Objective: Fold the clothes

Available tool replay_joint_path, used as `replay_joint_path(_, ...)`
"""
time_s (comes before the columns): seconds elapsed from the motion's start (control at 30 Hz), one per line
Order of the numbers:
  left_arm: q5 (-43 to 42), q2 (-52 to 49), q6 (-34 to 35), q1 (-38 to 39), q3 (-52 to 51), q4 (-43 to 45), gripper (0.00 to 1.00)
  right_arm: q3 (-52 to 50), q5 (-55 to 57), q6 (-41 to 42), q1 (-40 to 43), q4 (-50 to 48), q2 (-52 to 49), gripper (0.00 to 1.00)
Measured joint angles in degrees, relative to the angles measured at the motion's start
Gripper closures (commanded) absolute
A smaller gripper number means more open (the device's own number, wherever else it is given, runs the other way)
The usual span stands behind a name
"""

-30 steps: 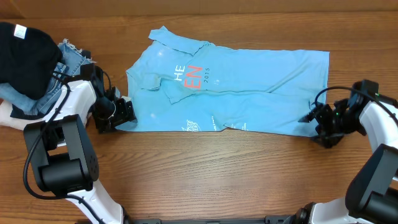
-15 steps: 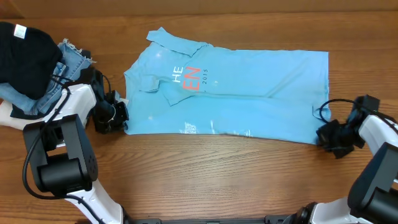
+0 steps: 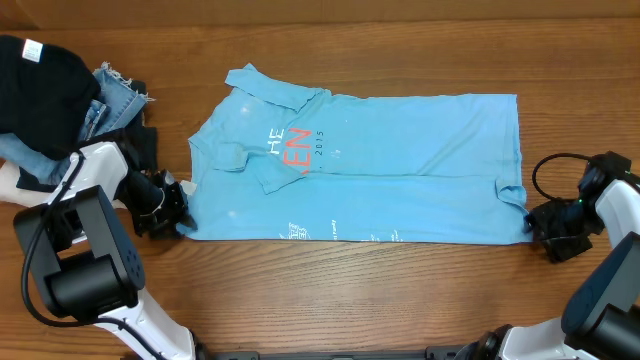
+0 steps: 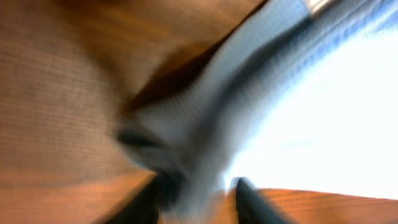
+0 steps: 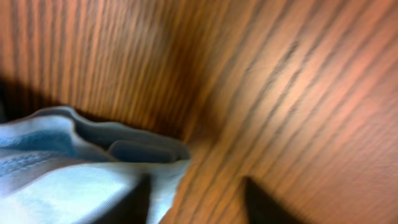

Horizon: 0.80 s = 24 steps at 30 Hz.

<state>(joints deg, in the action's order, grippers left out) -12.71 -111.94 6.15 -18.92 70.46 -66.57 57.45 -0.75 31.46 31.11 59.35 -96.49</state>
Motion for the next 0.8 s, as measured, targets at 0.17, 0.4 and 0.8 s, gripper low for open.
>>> replay_joint_path(0.17, 0.0, 7.8, -0.2, -0.2, 1.7, -4.3, 0.28, 4.3, -0.5, -0.4, 0.0, 2.7, 0.0, 0.33)
replay_joint_path(0.4, -20.6, 19.8, 1.0, 1.9, 15.5, 10.1, 0.44, 20.3, -20.2, -11.7, -2.5, 2.2, 0.8, 0.29)
replay_joint_path(0.8, -22.8, -6.4, 36.2, 27.3, 17.4, 46.2, 0.19, 23.0, -25.5, -12.2, -11.3, -11.4, 1.3, 0.23)
